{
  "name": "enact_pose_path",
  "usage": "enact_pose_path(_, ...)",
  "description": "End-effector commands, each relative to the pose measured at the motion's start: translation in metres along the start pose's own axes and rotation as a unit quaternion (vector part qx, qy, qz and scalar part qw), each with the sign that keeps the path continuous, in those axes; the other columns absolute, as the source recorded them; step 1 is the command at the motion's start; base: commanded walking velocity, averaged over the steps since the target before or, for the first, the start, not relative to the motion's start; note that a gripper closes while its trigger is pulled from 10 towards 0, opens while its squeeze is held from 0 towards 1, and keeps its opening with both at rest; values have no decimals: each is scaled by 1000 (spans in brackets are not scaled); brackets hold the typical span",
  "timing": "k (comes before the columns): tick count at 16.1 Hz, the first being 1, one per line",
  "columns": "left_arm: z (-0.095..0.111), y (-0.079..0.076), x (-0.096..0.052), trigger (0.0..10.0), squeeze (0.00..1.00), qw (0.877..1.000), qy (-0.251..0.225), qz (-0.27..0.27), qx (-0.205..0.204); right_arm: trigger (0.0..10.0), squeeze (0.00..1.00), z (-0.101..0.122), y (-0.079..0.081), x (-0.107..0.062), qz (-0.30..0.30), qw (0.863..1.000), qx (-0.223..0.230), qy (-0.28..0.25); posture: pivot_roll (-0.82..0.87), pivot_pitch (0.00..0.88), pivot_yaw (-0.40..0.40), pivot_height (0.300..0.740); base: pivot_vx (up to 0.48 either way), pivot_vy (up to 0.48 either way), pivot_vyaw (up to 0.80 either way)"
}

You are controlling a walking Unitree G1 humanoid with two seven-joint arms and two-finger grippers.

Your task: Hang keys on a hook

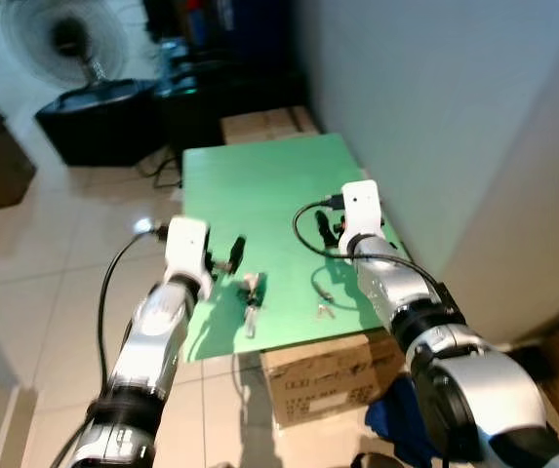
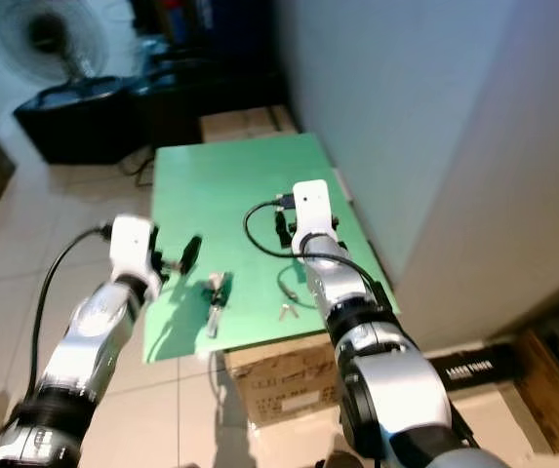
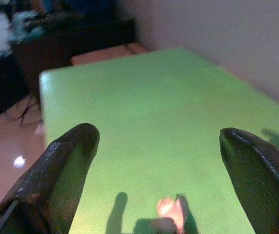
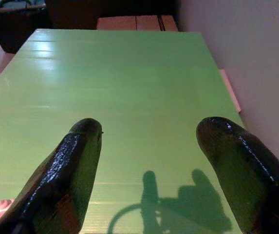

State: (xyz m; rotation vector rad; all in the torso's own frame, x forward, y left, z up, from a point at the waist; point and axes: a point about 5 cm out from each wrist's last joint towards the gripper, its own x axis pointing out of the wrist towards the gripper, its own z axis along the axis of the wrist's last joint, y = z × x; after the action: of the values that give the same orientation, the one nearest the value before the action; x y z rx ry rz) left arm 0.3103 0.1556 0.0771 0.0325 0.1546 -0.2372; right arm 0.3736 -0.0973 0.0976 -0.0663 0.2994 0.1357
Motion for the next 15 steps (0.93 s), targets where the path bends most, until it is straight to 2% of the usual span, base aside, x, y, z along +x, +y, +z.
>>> enact_pose_path(1, 4, 5, -4, 10000, 0, 1000, -3, 5, 15, 10000, 0, -3, 3, 0, -5, 1000, 6, 6, 24, 0, 80, 740, 0, 0, 0)
enact_pose_path(4, -1, 14, -21, 10000, 0, 1000, 10, 16, 24, 10000, 0, -19, 2, -2, -19, 999, 11, 36, 61, 0, 84, 740, 0, 0, 0)
enact_pose_path(7, -2, 26, -40, 10000, 0, 999, 25, 27, 35, 10000, 0, -39, 5, -7, -30, 997, 13, 64, 103, 47, 98, 740, 0, 0, 0)
enact_pose_path(10, -3, 27, -47, 10000, 0, 998, 35, 28, 38, 10000, 0, -48, 5, -10, -32, 997, 15, 75, 113, 80, 111, 740, 0, 0, 0)
enact_pose_path(13, -3, 29, -61, 10000, 0, 997, 51, 25, 46, 10000, 0, -70, 6, -18, -39, 993, 5, 107, 131, 123, 132, 740, 0, 0, 0)
enact_pose_path(15, -2, 29, -65, 10000, 0, 997, 56, 23, 49, 10000, 0, -76, 7, -20, -38, 993, 0, 115, 137, 135, 137, 740, 0, 0, 0)
